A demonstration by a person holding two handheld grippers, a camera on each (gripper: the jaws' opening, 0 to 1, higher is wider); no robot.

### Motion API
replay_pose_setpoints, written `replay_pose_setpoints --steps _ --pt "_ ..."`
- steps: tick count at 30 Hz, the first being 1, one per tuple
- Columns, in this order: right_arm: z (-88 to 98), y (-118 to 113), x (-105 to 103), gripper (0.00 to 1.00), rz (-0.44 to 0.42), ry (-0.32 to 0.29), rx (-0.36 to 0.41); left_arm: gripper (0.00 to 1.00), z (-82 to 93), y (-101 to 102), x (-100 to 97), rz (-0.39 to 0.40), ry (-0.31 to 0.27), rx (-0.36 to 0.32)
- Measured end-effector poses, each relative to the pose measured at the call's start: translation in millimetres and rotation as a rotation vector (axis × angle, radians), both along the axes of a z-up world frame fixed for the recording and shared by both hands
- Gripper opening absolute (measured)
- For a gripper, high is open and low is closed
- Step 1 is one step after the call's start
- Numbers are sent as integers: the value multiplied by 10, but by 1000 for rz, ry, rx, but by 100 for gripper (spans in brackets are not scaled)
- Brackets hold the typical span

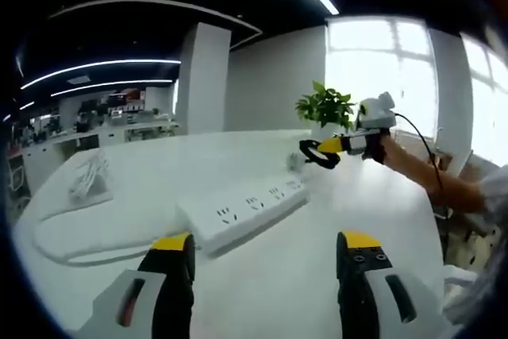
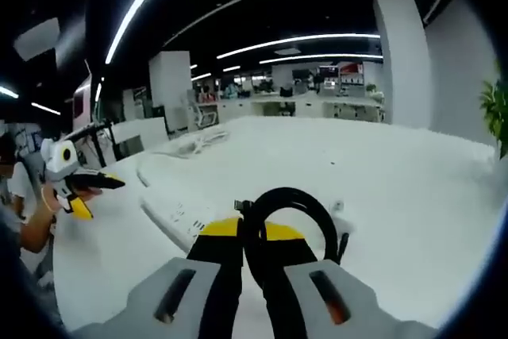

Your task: Straighten the power strip on the desk, plug the charger into it

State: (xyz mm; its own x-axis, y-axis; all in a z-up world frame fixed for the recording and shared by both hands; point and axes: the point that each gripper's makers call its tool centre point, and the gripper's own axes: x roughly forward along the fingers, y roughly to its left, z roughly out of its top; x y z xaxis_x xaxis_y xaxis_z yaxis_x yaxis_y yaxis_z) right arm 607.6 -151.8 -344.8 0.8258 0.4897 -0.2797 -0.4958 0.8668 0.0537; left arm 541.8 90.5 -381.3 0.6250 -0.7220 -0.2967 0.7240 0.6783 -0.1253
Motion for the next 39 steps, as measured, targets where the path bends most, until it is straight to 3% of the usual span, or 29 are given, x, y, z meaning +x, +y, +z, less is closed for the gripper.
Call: replay_pose_setpoints --steps 14,29,39 --pt "277 58 39 6 -28 -90 161 72 428 -204 112 -14 -86 -50" --pt "634 172 23 6 -26 -181 244 72 681 -547 292 -45 -131 -156" --pt "821 191 -42 6 -22 -231 291 72 684 -733 354 -63 -135 -170"
